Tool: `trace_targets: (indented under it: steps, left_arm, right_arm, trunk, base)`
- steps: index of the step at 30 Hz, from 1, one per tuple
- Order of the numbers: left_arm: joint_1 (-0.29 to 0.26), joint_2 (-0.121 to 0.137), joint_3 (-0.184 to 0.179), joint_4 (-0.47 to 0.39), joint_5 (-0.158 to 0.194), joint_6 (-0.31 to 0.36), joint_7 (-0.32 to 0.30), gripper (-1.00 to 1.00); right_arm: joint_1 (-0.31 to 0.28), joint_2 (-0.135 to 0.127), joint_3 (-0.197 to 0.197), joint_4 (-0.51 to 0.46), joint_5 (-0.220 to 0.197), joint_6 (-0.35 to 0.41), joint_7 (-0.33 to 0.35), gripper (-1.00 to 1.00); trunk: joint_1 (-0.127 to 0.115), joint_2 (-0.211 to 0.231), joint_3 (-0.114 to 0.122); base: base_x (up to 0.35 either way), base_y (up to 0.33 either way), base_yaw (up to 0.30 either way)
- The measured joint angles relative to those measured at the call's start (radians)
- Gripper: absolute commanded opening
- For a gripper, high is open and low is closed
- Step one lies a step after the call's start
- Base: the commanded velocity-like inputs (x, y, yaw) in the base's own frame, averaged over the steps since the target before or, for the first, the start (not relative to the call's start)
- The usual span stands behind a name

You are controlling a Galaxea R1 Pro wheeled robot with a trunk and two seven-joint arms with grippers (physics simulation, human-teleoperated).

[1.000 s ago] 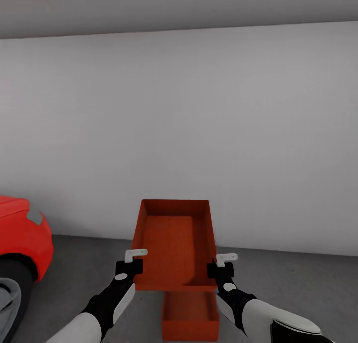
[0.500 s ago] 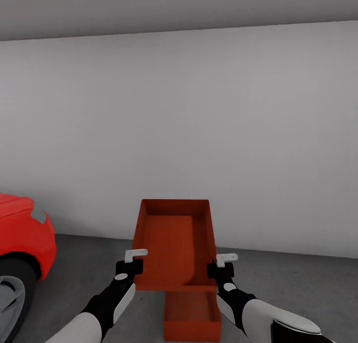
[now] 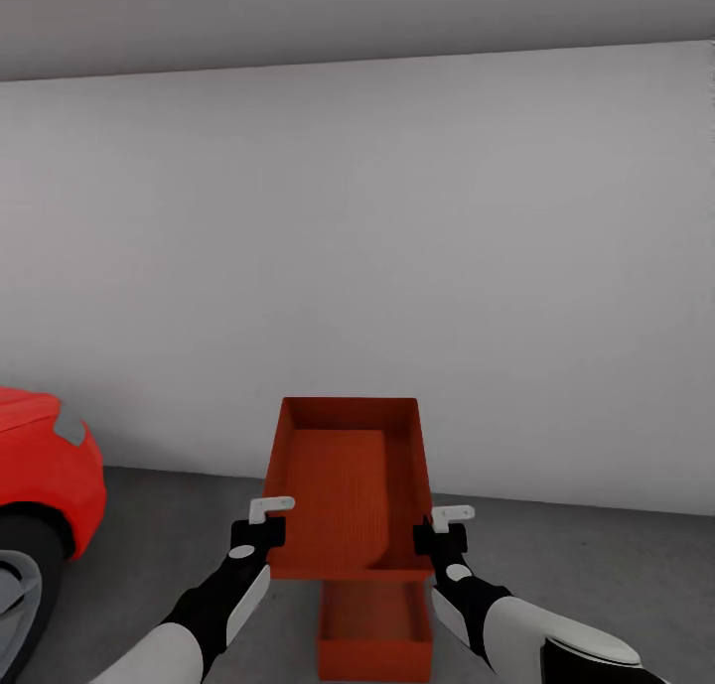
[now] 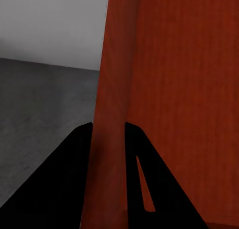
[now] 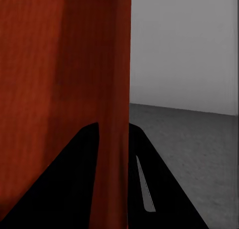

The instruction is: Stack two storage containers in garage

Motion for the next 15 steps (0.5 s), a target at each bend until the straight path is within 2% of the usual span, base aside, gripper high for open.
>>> trace_targets:
  steps: [5,15]
  left_arm:
    - [0.0,0.0,-0.001,0.0,0.001,0.0,0.0,-1.0]
    - [0.0,0.0,-0.002,0.0,0.002,0.0,0.001,-1.0]
  right_arm:
    - [0.0,0.0,-0.001,0.0,0.0,0.0,0.001,-1.0]
    - [0.0,0.0,0.001,0.001,-0.003,0.0,0.002,-1.0]
  trunk:
    - [0.0,0.0,0.0]
    - [0.0,0.0,-0.006]
  base:
    - [0.0,-0.16,0.0]
    - [0.0,-0.007,0.0]
